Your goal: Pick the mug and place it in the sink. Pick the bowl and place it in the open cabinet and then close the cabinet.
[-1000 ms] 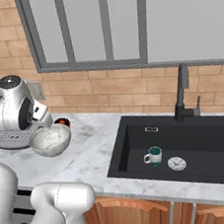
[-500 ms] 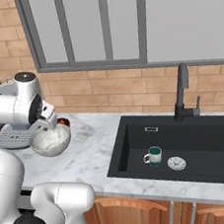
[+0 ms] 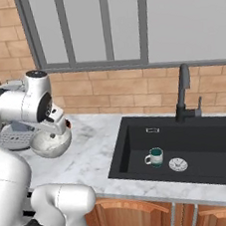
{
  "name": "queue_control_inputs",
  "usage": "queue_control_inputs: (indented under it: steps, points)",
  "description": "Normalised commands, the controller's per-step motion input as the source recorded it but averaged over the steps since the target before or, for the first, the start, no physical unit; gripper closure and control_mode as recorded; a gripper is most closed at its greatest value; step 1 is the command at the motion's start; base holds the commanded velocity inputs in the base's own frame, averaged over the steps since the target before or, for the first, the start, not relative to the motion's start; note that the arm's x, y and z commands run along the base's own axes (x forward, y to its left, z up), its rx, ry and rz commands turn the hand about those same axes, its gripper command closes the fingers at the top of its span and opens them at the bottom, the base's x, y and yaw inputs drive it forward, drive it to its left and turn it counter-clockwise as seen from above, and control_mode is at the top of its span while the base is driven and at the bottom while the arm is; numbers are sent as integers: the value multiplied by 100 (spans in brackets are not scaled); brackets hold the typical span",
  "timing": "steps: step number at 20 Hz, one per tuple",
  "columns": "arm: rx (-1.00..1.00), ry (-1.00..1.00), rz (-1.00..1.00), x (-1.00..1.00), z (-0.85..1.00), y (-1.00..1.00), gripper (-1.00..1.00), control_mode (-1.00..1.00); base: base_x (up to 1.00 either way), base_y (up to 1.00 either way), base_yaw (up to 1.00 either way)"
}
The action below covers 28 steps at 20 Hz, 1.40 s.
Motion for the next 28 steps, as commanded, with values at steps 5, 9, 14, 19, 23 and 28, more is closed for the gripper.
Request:
queue_control_inputs:
  steps: [5, 9, 14, 19, 23, 28]
  points:
    - [0, 0, 0, -16, -39, -11, -100, -100, 0, 0, 0]
    - [0, 8, 0, -1, -44, -1, -100, -100, 0, 0, 0]
    - [0, 15, 0, 9, -26, 0, -100, -100, 0, 0, 0]
    - [0, 10, 0, 42, 0, -6, -100, -100, 0, 0, 0]
    - [0, 10, 0, 46, 0, -1, -100, -100, 0, 0, 0]
    - [0, 11, 0, 49, 0, 0, -100, -100, 0, 0, 0]
